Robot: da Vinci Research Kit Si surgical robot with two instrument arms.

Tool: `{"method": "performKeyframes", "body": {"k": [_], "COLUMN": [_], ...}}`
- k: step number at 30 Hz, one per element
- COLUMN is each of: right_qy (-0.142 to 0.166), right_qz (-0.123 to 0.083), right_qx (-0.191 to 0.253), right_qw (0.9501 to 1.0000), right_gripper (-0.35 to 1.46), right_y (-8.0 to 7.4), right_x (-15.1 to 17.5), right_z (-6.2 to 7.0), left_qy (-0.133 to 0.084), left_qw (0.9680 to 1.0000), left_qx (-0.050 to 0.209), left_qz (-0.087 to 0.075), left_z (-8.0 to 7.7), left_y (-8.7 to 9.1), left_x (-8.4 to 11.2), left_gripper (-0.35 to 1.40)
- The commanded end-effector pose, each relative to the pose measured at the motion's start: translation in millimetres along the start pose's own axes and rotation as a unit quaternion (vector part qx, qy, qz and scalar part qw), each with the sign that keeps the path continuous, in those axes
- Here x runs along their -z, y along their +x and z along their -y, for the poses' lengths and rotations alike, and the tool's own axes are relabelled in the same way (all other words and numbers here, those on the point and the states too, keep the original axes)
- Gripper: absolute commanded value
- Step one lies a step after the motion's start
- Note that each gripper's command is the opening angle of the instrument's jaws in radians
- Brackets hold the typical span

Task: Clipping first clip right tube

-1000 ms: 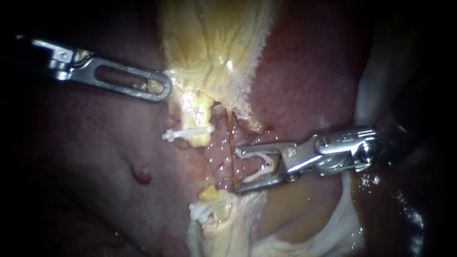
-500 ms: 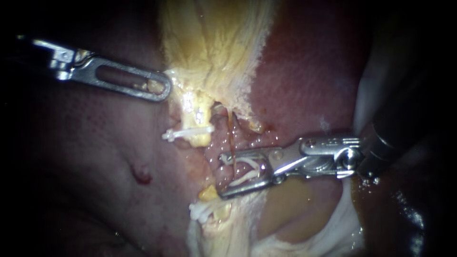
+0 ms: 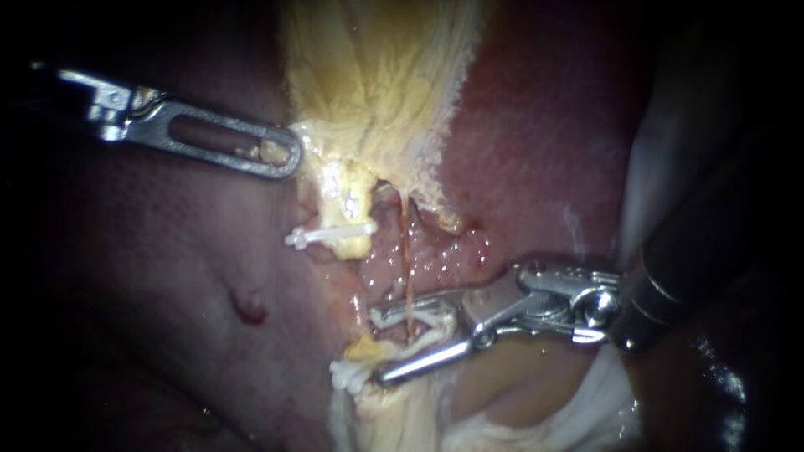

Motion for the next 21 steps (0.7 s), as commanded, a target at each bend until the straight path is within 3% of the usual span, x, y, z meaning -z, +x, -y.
{"method": "performKeyframes", "body": {"k": [1, 16, 21], "right_qy": [0.002, 0.010, 0.018], "right_qz": [0.000, -0.008, -0.018], "right_qx": [-0.002, -0.012, -0.015], "right_qw": [1.0000, 0.9998, 0.9996], "right_gripper": [0.50, 0.49, 0.49], "right_y": [0.1, 0.2, 0.5], "right_x": [-0.1, -0.1, 0.0], "right_z": [0.2, 0.6, 1.3], "left_qy": [0.000, 0.000, 0.000], "left_qw": [1.0000, 1.0000, 1.0000], "left_qx": [0.000, 0.000, 0.000], "left_qz": [0.000, 0.000, 0.000], "left_z": [0.0, 0.0, 0.0], "left_y": [0.0, 0.0, 0.0], "left_x": [0.0, 0.0, 0.0], "left_gripper": [-0.35, -0.35, -0.35]}}
